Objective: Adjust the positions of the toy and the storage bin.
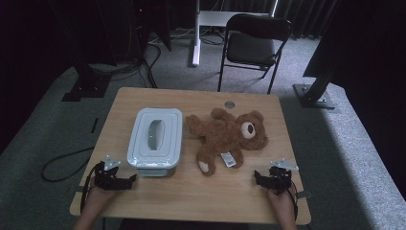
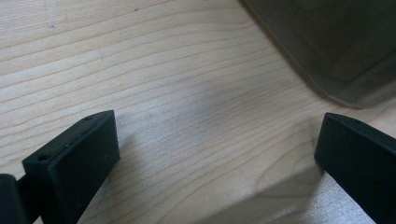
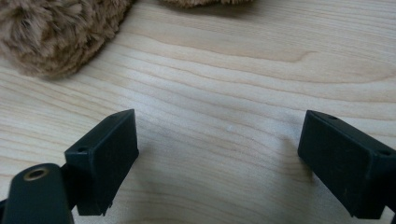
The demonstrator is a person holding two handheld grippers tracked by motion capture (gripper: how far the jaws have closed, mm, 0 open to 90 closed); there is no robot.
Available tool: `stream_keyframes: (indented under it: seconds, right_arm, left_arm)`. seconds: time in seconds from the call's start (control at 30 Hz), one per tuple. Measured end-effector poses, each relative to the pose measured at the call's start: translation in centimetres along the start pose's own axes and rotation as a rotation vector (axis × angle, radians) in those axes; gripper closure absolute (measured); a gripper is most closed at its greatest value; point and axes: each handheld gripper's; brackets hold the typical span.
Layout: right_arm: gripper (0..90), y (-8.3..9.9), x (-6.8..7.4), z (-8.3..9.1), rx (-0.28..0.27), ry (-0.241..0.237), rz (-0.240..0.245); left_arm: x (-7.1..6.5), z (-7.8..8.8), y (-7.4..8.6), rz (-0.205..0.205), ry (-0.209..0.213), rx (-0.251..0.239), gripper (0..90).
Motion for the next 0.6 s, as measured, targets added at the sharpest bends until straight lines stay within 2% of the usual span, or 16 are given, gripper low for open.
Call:
stream_keyframes:
  seconds: [0.1,0.17,0.27,0.33,0.4,0.47,0.6]
  right_arm:
    - [11.2,-0.1,0.0,-0.1,0.0,0.001,0.003]
    - [11.2,-0.1,-0.2,-0.1,-0.008,-0.009,-0.015]
    - [11.7,0.0,-1.0,-0.1,-0.039,-0.045,-0.077]
    - [12.5,-0.2,-1.5,-0.4,-0.042,-0.05,-0.089]
    - [13.2,-0.7,-2.1,-0.6,-0.04,-0.062,-0.117]
    - [13.8,-1.4,-2.7,-0.7,-0.068,-0.072,-0.145]
    - [13.8,-2.7,-3.5,-1.0,-0.096,-0.065,-0.158]
  left_arm:
    - [0.0,0.0,0.0,0.0,0.0,0.0,0.5]
    - [0.0,0.0,0.0,0.0,0.0,0.0,0.5]
    - [0.0,0.0,0.0,0.0,0.0,0.001,0.5]
    - [0.0,0.0,0.0,0.0,0.0,0.001,0.5]
    - [0.0,0.0,0.0,0.0,0.0,0.001,0.5]
    - [0.0,0.0,0.0,0.0,0.0,0.001,0.5]
    - [0.0,0.0,0.0,-0.002,0.0,0.002,0.5]
Point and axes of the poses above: each handheld gripper's, and its own axes: z roughly backward along the jaws, y roughly out of its underside, x roughly to its left, and after that the axes turned 15 degrees about z, right-handed
